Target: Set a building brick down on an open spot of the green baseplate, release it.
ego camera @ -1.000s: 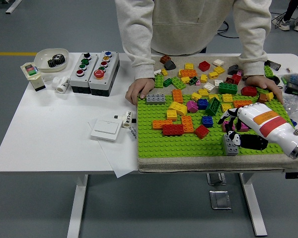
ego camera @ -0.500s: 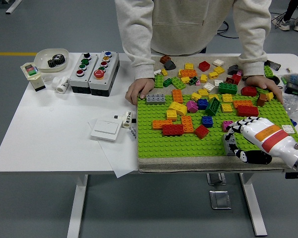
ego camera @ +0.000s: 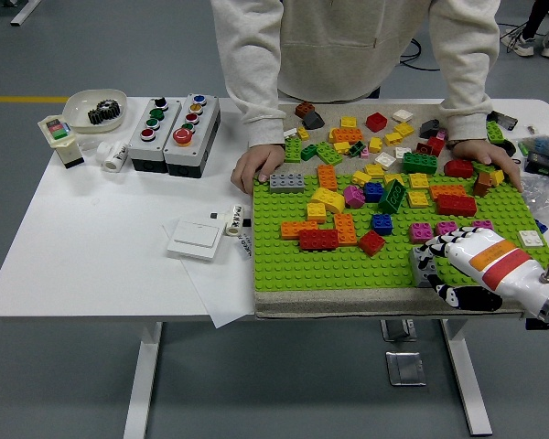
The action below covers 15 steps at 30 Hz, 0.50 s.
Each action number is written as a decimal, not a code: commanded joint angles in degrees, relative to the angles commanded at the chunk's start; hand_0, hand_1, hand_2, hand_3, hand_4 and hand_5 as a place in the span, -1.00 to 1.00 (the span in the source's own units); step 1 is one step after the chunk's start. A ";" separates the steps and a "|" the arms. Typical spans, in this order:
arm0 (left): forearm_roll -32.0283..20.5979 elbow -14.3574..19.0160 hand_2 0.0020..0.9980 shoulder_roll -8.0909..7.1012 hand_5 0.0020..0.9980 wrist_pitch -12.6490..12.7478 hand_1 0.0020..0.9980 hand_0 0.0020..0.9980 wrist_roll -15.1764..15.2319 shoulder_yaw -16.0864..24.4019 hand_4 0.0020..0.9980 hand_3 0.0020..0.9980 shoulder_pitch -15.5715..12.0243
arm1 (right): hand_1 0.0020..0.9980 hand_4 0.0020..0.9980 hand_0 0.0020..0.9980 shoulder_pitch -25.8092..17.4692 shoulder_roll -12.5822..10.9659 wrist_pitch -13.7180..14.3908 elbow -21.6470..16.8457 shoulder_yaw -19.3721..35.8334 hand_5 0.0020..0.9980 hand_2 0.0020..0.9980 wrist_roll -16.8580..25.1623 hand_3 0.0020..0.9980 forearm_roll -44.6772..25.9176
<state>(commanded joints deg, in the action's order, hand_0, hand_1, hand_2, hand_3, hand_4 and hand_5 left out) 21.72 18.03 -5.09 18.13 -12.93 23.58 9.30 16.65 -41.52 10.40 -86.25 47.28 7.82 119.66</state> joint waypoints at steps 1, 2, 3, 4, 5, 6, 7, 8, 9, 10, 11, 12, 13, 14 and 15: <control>-0.03 0.01 0.29 -0.02 0.19 -0.02 0.36 0.21 0.02 -0.04 0.12 0.09 0.02 | 0.31 -0.09 0.41 0.09 0.00 -0.01 0.36 -0.13 -0.27 0.45 0.05 0.21 0.06; -0.05 0.01 0.29 -0.02 0.19 -0.02 0.36 0.21 0.03 -0.06 0.12 0.09 0.03 | 0.31 -0.09 0.41 0.14 -0.01 -0.03 0.50 -0.19 -0.27 0.45 0.06 0.21 0.08; -0.13 0.02 0.29 -0.01 0.19 0.01 0.36 0.21 0.05 -0.08 0.12 0.09 0.05 | 0.31 -0.09 0.41 0.27 0.01 -0.08 0.80 -0.33 -0.27 0.45 0.07 0.21 0.13; -0.16 0.02 0.29 0.00 0.19 0.01 0.36 0.21 0.06 -0.09 0.12 0.09 0.06 | 0.31 -0.09 0.41 0.31 0.02 -0.09 0.89 -0.37 -0.27 0.45 0.07 0.21 0.15; -0.15 0.04 0.29 -0.02 0.19 0.00 0.36 0.21 0.07 -0.13 0.12 0.09 0.08 | 0.31 -0.09 0.41 0.40 0.10 -0.18 1.15 -0.41 -0.27 0.45 0.05 0.21 0.18; -0.14 0.05 0.29 -0.04 0.19 -0.02 0.36 0.21 0.06 -0.16 0.12 0.09 0.11 | 0.31 -0.09 0.41 0.48 0.13 -0.24 1.33 -0.50 -0.27 0.45 0.04 0.21 0.15; -0.13 0.06 0.29 -0.05 0.19 -0.04 0.36 0.21 0.06 -0.17 0.12 0.09 0.13 | 0.31 -0.12 0.40 0.58 0.15 -0.28 1.50 -0.62 -0.30 0.43 0.04 0.21 0.10; -0.11 0.06 0.29 -0.05 0.19 -0.05 0.36 0.21 0.05 -0.17 0.12 0.09 0.14 | 0.31 -0.12 0.40 0.63 0.16 -0.32 1.59 -0.71 -0.30 0.43 0.05 0.21 0.07; -0.07 0.06 0.29 -0.04 0.19 -0.05 0.36 0.21 0.03 -0.13 0.12 0.09 0.16 | 0.31 -0.12 0.40 0.75 0.18 -0.41 1.77 -0.92 -0.30 0.43 0.06 0.21 0.00; -0.06 0.06 0.29 -0.04 0.19 -0.05 0.36 0.21 0.02 -0.13 0.12 0.09 0.17 | 0.31 -0.12 0.40 0.80 0.20 -0.47 1.89 -1.04 -0.30 0.43 0.07 0.21 -0.02; -0.08 0.07 0.29 -0.05 0.19 -0.06 0.36 0.21 0.02 -0.15 0.12 0.09 0.19 | 0.31 -0.12 0.40 0.84 0.21 -0.60 2.07 -1.20 -0.30 0.43 0.08 0.21 -0.10; -0.08 0.08 0.29 -0.05 0.19 -0.07 0.36 0.21 0.01 -0.16 0.12 0.09 0.20 | 0.31 -0.12 0.40 0.87 0.22 -0.66 2.18 -1.32 -0.30 0.43 0.08 0.21 -0.10; -0.06 0.08 0.29 -0.06 0.19 -0.07 0.36 0.21 -0.01 -0.15 0.12 0.09 0.21 | 0.28 -0.13 0.39 0.90 0.22 -0.66 2.27 -1.41 -0.31 0.40 0.08 0.21 -0.08; -0.03 0.09 0.29 -0.06 0.19 -0.08 0.36 0.21 -0.02 -0.13 0.12 0.09 0.22 | 0.28 -0.13 0.39 0.91 0.22 -0.64 2.32 -1.47 -0.31 0.40 0.08 0.21 -0.07; -0.02 0.09 0.29 -0.06 0.19 -0.09 0.36 0.21 -0.02 -0.13 0.12 0.09 0.22 | 0.28 -0.13 0.39 0.92 0.22 -0.63 2.34 -1.49 -0.31 0.40 0.09 0.21 -0.07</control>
<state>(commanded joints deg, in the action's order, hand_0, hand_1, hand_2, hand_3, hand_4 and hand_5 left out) 21.70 18.12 -5.15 18.05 -12.95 23.45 9.53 17.57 -41.30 9.77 -83.91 45.79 7.90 119.60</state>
